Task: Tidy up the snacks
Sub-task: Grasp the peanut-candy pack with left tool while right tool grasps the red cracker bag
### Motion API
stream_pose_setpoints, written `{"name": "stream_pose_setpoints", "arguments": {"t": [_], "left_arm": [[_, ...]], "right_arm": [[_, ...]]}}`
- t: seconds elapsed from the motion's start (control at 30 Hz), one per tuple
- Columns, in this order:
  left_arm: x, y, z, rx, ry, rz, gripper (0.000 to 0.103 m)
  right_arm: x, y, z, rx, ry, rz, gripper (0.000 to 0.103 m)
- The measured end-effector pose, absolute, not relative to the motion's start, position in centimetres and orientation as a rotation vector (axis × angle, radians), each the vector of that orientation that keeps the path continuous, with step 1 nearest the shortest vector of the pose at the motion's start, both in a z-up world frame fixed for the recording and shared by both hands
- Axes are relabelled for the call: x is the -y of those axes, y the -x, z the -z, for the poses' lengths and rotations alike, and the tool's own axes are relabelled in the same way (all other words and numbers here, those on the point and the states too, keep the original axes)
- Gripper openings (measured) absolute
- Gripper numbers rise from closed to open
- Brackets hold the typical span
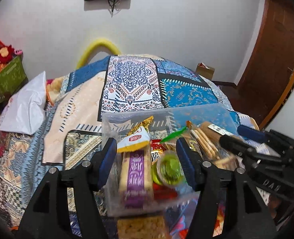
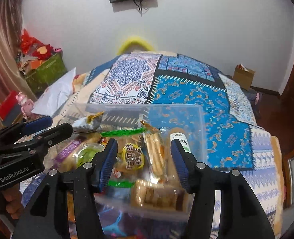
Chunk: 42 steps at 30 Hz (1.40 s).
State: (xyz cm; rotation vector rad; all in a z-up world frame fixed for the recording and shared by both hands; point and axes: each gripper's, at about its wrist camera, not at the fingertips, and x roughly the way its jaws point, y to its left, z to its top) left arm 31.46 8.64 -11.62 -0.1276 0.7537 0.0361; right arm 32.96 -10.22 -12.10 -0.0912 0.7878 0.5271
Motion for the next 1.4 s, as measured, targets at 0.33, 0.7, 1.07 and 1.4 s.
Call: {"name": "stream_pose_setpoints", "arguments": {"t": [0.33,0.7,1.07,1.4], "left_arm": [[-8.3,-24.9,10.6,-0.765,0.103,-0.018,0.068],[-8.3,-19.8,14.4,-0.860,0.106,-0.010,0.068],[-8.9,-18.5,18.4,-0.944,0.140,0.004,0.068],[-8.1,-20.8,20.1,-0.963,0.159,0.028,0.068]], "right_arm": [[13.3,-27.4,9.7,-0.716,0.097,-0.540,0.061],[13.5,-23.1,12.7,-0.771,0.085,-0.555,0.070],[9.7,-22.4,18.6,-0.902,0.175,-0.583,0.070],[10.3,-23.0,20.6,-0.974,0.119,-0.617,0.076]]}}
